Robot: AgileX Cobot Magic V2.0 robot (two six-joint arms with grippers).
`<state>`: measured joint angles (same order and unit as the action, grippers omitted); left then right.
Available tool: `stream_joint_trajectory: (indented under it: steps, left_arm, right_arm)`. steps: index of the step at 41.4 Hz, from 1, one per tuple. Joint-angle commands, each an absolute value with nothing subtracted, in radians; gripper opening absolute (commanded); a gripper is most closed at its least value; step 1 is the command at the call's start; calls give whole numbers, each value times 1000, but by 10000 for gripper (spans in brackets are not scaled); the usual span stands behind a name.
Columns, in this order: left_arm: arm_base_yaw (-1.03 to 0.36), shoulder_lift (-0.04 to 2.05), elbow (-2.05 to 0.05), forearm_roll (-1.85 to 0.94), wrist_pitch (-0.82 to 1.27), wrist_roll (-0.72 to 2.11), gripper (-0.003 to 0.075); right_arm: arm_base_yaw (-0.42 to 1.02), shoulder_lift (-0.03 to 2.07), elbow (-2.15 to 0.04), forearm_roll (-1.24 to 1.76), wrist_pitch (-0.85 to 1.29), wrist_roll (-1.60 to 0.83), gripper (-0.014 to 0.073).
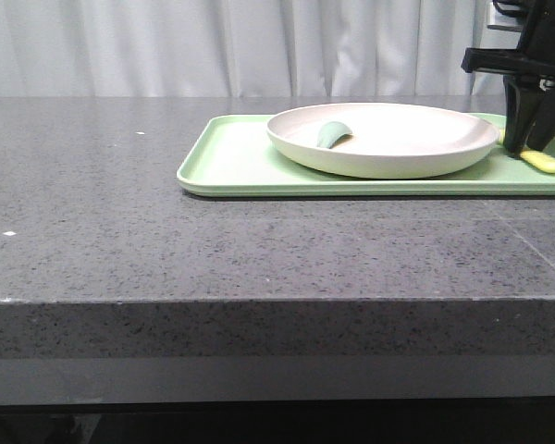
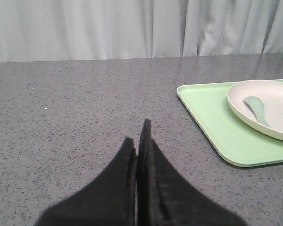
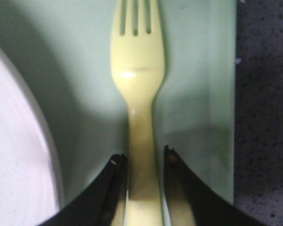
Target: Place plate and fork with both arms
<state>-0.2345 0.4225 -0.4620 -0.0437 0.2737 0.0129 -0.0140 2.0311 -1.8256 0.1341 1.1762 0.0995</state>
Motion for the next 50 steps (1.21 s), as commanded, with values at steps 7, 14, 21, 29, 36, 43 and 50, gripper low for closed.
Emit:
stream_joint_trajectory:
  steps: [7, 14, 21, 29, 36, 43, 50]
  left_arm:
    - [-236, 428, -489, -45, 193, 12, -18]
    - [-236, 428, -489, -45, 193, 12, -18]
    - [-236, 428, -489, -45, 193, 12, -18]
    - [-236, 428, -489, -45, 193, 12, -18]
    - [-236, 428, -489, -45, 193, 12, -18]
    - [-236, 428, -489, -45, 193, 12, -18]
    - [-236, 428, -489, -45, 193, 12, -18]
  right_arm:
    - [-19, 1864, -1861, 133, 1141, 87, 363]
    - [-19, 1798, -1861, 133, 1165, 87, 253]
    - [-18, 1748, -1848, 133, 1181, 81, -10]
    - [-8, 1622, -1718, 133, 1104, 40, -67]
    - [28, 1427, -1458, 133, 940, -22, -67]
    - [63, 1211, -1175, 133, 768, -50, -67]
    - [63, 993, -923, 133, 631, -50, -67]
